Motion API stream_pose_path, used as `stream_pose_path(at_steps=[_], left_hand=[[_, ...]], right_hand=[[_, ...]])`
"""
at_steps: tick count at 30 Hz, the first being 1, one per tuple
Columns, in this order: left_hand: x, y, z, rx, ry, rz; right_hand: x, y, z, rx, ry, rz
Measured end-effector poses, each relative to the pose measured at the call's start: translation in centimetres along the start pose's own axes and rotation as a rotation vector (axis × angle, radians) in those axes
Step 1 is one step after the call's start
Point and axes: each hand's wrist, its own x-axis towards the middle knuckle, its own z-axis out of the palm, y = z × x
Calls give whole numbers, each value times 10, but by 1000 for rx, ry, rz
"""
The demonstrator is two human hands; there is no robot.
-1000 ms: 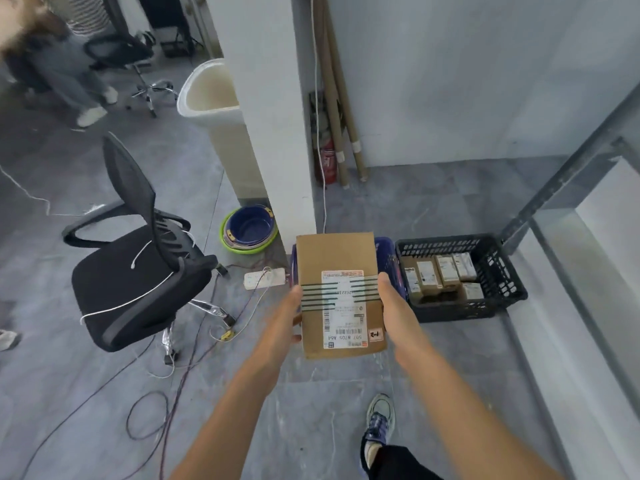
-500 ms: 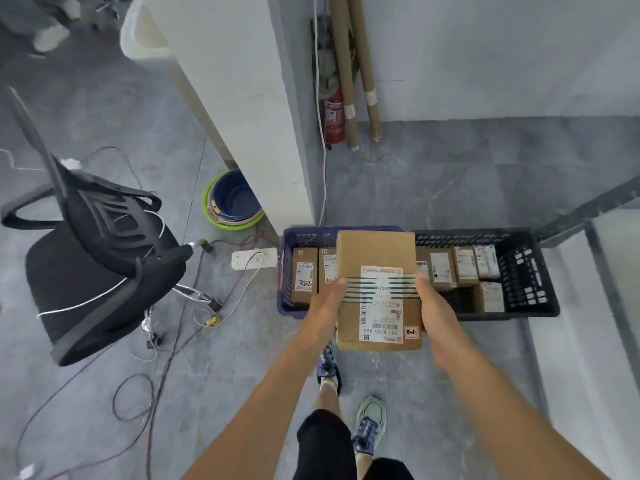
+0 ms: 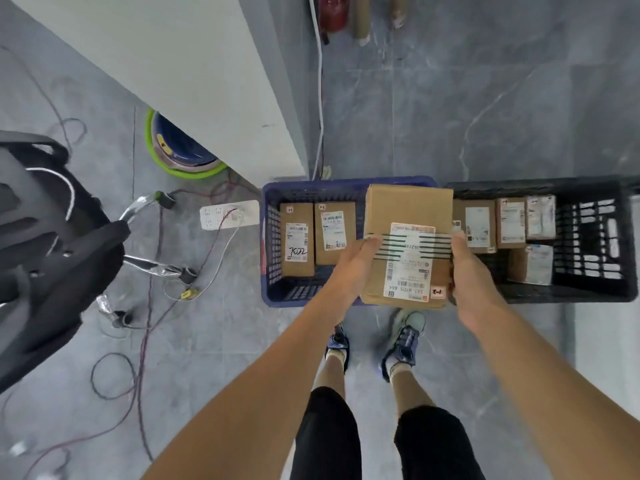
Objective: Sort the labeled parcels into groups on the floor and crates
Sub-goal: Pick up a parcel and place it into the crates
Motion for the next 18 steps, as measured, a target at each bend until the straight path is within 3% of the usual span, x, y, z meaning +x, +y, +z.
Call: stream_pose_path(at_steps=[10, 18], left_hand=[[196, -40, 14, 27, 81, -164], [288, -62, 22, 166, 93, -141]], right_hand=[[204, 50, 44, -77, 1, 56], [304, 78, 65, -154, -44, 22]])
